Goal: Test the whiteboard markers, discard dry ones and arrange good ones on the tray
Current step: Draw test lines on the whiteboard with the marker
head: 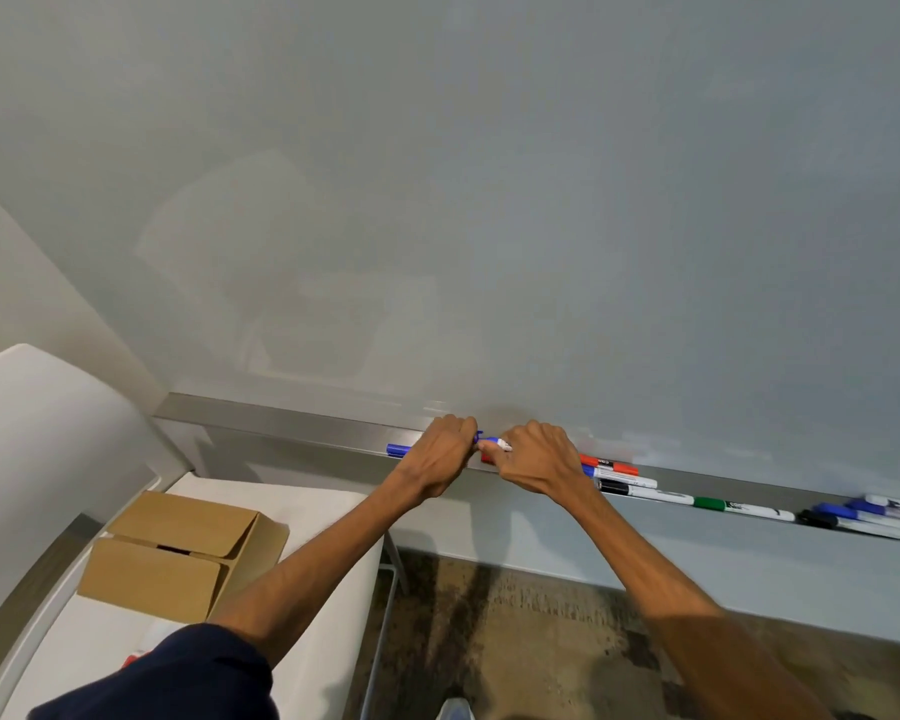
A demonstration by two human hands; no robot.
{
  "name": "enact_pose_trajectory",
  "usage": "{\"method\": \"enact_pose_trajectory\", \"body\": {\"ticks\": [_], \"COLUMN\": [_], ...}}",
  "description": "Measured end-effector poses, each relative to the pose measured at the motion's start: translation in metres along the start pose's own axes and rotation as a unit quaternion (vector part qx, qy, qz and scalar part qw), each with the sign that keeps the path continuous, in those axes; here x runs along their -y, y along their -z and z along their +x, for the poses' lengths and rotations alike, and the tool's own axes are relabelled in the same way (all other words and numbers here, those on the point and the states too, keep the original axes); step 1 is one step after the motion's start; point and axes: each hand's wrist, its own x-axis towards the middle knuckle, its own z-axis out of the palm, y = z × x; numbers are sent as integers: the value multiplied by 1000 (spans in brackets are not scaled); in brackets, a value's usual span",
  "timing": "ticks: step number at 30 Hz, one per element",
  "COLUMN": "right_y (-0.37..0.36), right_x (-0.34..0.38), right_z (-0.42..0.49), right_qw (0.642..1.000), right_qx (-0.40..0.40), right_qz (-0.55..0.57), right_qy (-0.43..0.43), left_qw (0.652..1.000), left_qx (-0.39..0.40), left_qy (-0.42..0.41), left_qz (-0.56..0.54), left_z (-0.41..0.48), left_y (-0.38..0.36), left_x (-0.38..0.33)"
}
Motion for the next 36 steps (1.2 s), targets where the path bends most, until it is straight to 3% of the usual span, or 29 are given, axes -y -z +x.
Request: {"method": "enact_pose_trajectory", "body": {"ticks": [7,11,14,18,22,26,32,36], "right_y": [17,46,73,117,158,209,308,365], "right_x": [-34,-22,-13,-3,3,8,20,21], "right_z": [-11,-6,-2,-1,2,5,0,0], "right_qw": [995,968,946,915,848,817,723,708], "right_qx": [-34,-134,-203,-272,-328,-378,-437,-441], "right_qz": [69,192,234,294,416,433,513,498], "right_qy": [-63,-95,-94,-60,4,55,155,237], "left_qw": [991,970,943,897,854,825,778,741], "left_qx": [-99,-172,-279,-411,-497,-544,-614,-659], "left_qy": [61,90,59,7,-31,-72,-118,-127], "left_qz": [-65,-145,-169,-164,-149,-136,-61,-27], "left_z": [-2,8,19,38,58,87,133,150], "left_y": [13,30,57,97,142,201,304,361], "left_x": [13,-3,-18,-29,-36,-46,-67,-82]}}
